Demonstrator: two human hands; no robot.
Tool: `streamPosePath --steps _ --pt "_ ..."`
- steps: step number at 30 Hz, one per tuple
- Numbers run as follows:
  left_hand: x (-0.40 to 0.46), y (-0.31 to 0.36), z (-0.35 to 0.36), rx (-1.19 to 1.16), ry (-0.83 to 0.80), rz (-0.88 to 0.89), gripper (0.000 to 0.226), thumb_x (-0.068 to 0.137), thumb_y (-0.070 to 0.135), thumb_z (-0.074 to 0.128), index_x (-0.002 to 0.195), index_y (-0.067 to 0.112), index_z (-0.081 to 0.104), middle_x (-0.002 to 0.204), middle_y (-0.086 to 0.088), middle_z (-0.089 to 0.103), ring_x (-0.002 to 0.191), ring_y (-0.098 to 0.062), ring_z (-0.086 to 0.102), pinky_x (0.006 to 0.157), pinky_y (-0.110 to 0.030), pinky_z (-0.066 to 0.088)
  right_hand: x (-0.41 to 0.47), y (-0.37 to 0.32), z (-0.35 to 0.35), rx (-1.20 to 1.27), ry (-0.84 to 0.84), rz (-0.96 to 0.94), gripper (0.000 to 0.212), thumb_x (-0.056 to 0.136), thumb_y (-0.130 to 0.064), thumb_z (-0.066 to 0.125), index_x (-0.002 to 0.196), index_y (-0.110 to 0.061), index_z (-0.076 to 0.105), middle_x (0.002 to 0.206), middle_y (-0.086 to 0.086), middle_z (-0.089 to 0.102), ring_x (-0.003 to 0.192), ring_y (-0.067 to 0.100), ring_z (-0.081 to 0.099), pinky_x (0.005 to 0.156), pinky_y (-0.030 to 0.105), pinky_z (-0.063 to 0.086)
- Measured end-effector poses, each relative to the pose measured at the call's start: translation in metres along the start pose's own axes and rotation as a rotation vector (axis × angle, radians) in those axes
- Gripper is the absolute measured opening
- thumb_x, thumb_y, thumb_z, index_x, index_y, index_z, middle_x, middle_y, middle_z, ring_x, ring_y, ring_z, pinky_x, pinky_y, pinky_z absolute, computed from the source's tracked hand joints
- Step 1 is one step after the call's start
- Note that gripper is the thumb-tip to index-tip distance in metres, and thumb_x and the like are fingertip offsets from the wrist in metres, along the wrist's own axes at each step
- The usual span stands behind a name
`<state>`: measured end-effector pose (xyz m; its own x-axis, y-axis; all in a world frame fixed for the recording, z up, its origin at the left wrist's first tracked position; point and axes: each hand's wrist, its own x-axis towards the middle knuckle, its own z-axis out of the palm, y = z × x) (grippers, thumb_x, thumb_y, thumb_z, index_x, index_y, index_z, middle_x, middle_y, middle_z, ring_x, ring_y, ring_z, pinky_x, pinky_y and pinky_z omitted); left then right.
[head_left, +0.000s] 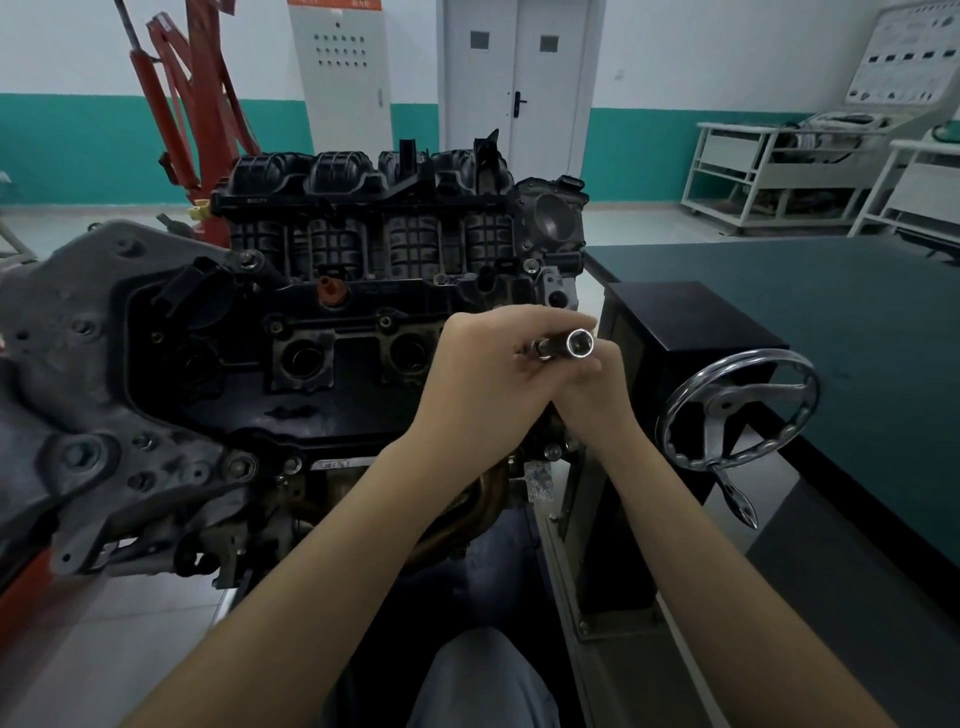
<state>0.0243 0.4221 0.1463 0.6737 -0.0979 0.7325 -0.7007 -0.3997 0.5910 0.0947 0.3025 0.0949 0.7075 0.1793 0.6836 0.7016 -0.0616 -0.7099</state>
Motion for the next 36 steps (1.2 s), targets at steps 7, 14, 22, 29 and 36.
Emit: streamPosePath --steps 7,14,22,29,36 --pt "0.000 -0.001 -0.002 -0.108 -0.089 -0.044 0.032 0.075 -0.005 0.076 0.104 0.007 0.072 0.097 -0.006 0.073 0.096 -0.012 0.068 0.090 -0.028 0.054 0.001 0.004 -0.002 0.036 -0.010 -0.004 0.042 0.075 0.017 0.059 0.067 -0.024 0.066 0.073 -0.033 0.065 0.071 -0.013 0.061 0.063 0.003 0.044" --pt "0.000 0.000 0.001 -0.092 -0.007 -0.105 0.030 0.075 -0.002 0.076 0.102 0.011 0.074 0.095 -0.002 0.073 0.093 -0.008 0.069 0.088 -0.025 0.054 0.003 0.005 0.000 -0.020 0.016 -0.020 0.028 0.079 0.002 0.065 0.088 -0.024 0.064 0.077 -0.033 0.066 0.075 -0.011 0.062 0.067 0.005 0.045" --pt "0.001 -0.002 -0.001 -0.104 0.038 -0.137 0.029 0.067 0.002 0.084 0.093 0.011 0.074 0.087 0.004 0.072 0.086 -0.006 0.069 0.082 -0.022 0.056 0.003 0.001 0.004 0.024 0.074 -0.063 0.021 0.073 -0.012 0.067 0.092 -0.020 0.066 0.076 -0.031 0.067 0.074 -0.011 0.064 0.066 0.005 0.045" --pt "0.001 -0.001 -0.002 -0.191 -0.059 -0.135 0.032 0.074 -0.008 0.076 0.102 0.006 0.072 0.095 -0.008 0.073 0.094 -0.016 0.070 0.089 -0.032 0.056 0.002 0.007 0.004 -0.057 0.077 -0.005 0.021 0.080 -0.001 0.067 0.087 -0.021 0.067 0.073 -0.022 0.067 0.074 -0.006 0.063 0.068 0.009 0.046" --pt "-0.003 -0.001 0.002 -0.089 0.076 -0.119 0.026 0.072 0.001 0.080 0.095 0.010 0.075 0.088 0.002 0.073 0.087 -0.005 0.069 0.083 -0.019 0.054 -0.001 -0.006 0.011 -0.028 0.071 -0.011 0.021 0.077 -0.010 0.062 0.080 -0.031 0.059 0.069 -0.026 0.064 0.069 -0.012 0.060 0.062 0.004 0.043"
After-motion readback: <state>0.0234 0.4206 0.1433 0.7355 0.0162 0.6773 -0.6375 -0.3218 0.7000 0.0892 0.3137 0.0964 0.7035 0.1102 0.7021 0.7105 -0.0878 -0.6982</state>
